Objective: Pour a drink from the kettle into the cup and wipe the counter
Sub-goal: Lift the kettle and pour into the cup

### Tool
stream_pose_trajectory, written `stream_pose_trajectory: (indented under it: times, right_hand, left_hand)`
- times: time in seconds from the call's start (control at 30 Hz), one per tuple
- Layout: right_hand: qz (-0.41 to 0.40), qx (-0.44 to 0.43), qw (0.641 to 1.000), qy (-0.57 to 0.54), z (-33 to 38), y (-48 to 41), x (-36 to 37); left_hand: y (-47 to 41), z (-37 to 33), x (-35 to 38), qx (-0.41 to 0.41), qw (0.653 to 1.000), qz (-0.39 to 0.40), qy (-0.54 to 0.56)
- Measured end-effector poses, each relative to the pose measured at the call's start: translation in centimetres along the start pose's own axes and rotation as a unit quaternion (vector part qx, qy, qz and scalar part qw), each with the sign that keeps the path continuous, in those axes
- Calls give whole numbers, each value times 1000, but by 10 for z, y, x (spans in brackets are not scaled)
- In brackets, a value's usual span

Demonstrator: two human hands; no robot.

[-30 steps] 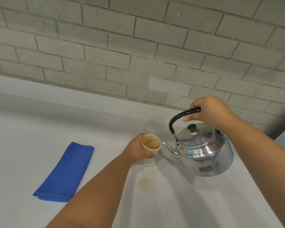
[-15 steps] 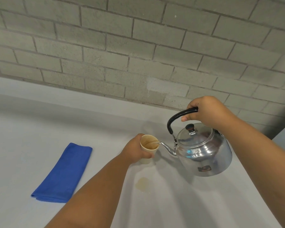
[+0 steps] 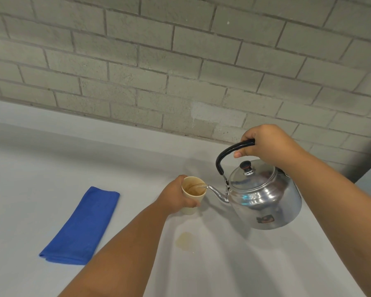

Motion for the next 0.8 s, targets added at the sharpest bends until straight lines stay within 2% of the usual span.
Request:
stream_pose_trajectory:
  times: [0.3,0.63,0.8]
  right_hand:
    - [-20,-16,1000,-4,-5,-2,1]
    - [9,-4,1000,7,-4,-5,1]
    - [-5,-11,1000,-3,-10,-5,2]
  left_hand:
    - [0,1,0,0,1000,-2,2]
    - [-1,2,0,3,1000,1,-1]
    - [-1,2,1,4,1000,-1,-5]
Point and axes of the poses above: each hand's wrist, its own y-axis away from the middle knuckle, its own x-axis out of the palm, z = x × y, the point moved 1 cm from there along -y, towards the middle knuckle, and after that the axes turned 6 degrees about -y, right-handed, at the moved point
